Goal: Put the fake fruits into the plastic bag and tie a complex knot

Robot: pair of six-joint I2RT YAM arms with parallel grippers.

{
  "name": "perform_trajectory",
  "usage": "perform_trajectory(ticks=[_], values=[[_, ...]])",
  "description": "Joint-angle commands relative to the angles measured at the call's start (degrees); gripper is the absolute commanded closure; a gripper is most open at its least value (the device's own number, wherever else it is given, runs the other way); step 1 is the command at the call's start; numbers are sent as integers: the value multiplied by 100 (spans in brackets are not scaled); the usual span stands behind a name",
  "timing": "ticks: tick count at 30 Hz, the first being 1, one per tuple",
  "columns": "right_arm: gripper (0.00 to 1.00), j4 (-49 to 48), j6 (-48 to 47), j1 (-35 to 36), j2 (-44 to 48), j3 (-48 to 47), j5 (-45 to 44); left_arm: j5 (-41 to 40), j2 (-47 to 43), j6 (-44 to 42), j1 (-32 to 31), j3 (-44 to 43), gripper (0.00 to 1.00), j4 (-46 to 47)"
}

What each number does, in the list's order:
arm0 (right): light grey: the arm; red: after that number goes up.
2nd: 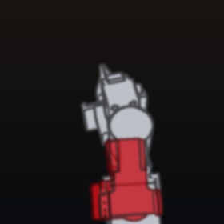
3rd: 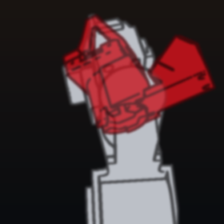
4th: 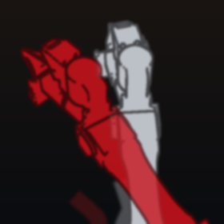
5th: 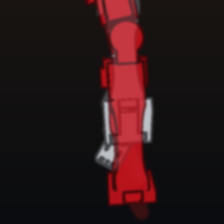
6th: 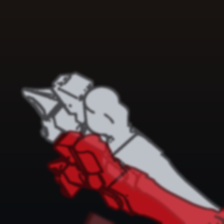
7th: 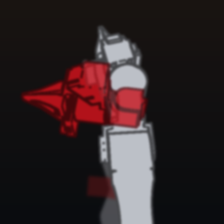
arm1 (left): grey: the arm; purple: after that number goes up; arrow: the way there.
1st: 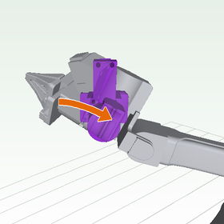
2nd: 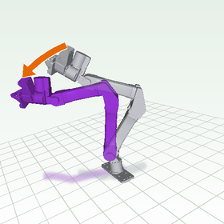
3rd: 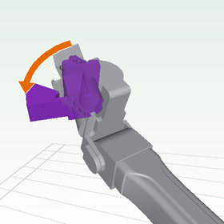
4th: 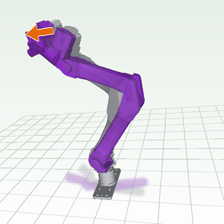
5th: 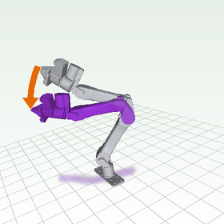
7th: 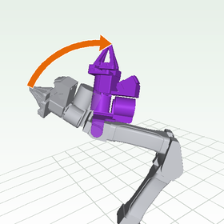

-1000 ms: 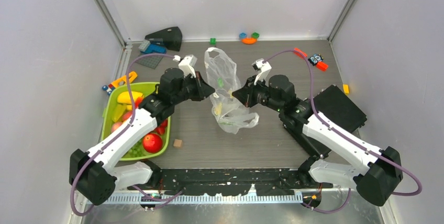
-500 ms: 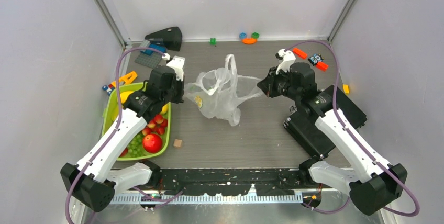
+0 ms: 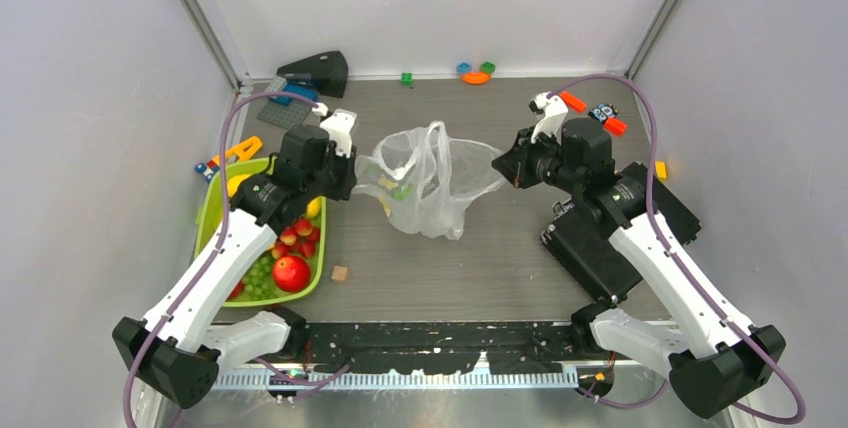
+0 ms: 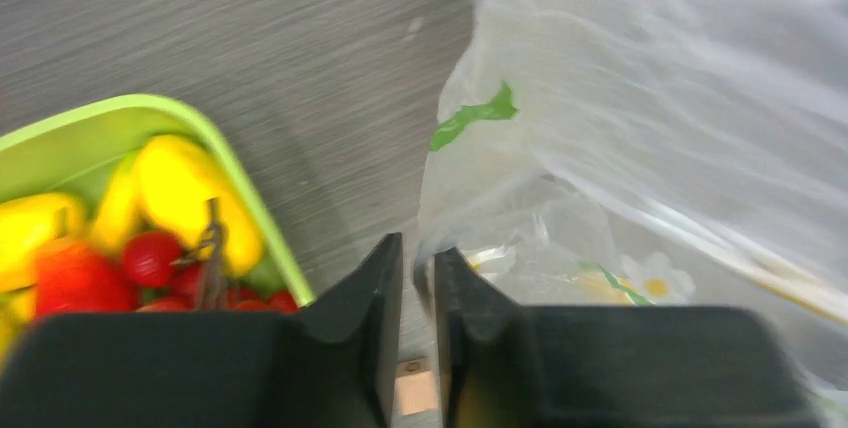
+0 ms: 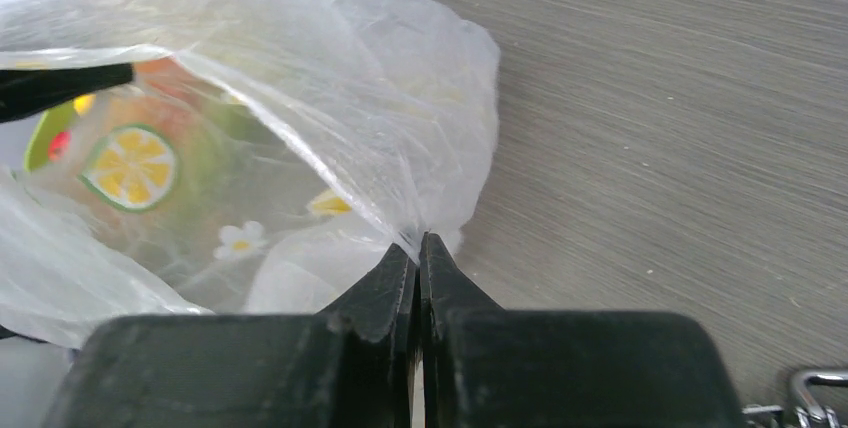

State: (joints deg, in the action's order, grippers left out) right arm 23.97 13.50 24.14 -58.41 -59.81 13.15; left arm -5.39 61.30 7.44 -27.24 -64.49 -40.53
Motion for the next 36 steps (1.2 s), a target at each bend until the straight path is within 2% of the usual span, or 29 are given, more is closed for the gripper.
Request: perform_trajectory(ticks=[1,4,8,13,20,30,36], values=[[95,-409,176,43,77,-121,493,1381,15,273,35,-248,67,493],[95,-410,205,232,83,-123,12,1724,13,274,35,-249,37,678],[95,-462,176,642,66,-115,-493,2216,-491,180,35,94,21,1282],[95,-657,323,785,-117,-41,-467,2203,-974,512,35,741,19,2045],[95,-1145,713,983,-327,307,-795,2487,-1354,641,35,1165,13,2106],[95,-1613,942,1249,-596,480,-1043,2643,-1457,1783,-9,2195,19,2372],[95,-1709,994,1311,-809,587,-1540,2446,-2114,2338,-619,2566,20,2556]])
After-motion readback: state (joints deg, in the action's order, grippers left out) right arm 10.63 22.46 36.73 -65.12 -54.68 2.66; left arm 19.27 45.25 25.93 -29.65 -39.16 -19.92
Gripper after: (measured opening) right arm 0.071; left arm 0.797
